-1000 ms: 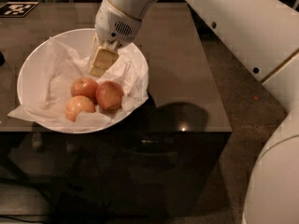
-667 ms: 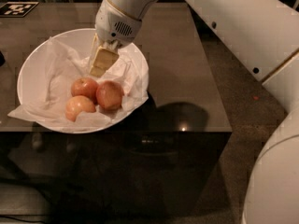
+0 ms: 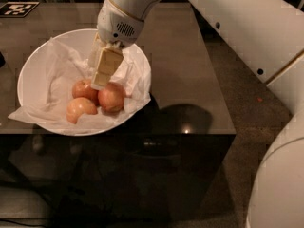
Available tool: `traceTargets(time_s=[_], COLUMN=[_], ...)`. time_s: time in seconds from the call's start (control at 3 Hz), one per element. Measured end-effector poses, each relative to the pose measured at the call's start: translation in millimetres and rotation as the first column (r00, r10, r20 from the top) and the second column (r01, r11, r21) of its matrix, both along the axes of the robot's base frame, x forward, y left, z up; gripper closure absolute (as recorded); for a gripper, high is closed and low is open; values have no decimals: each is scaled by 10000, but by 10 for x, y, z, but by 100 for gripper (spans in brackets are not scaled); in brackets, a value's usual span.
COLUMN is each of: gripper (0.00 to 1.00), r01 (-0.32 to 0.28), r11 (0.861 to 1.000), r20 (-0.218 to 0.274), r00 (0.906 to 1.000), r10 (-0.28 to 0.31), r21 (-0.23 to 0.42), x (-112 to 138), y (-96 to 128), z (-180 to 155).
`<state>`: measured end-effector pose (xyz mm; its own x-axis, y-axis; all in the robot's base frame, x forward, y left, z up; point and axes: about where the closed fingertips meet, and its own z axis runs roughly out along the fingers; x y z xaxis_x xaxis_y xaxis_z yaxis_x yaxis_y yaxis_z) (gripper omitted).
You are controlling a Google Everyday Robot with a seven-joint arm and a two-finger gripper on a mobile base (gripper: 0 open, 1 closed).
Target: Pick apple from white bowl
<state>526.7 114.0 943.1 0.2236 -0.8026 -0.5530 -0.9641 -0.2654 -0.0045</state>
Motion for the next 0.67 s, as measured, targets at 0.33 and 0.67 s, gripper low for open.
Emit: traceTargets(time_s=[0.33,0.67], gripper=[0,0], r01=[0,0], r11=[10000,10000], r20=[0,0], r00=[10000,10000], r10=[0,0], r21=[0,0], x=[0,0], y=[0,0], z=[0,0])
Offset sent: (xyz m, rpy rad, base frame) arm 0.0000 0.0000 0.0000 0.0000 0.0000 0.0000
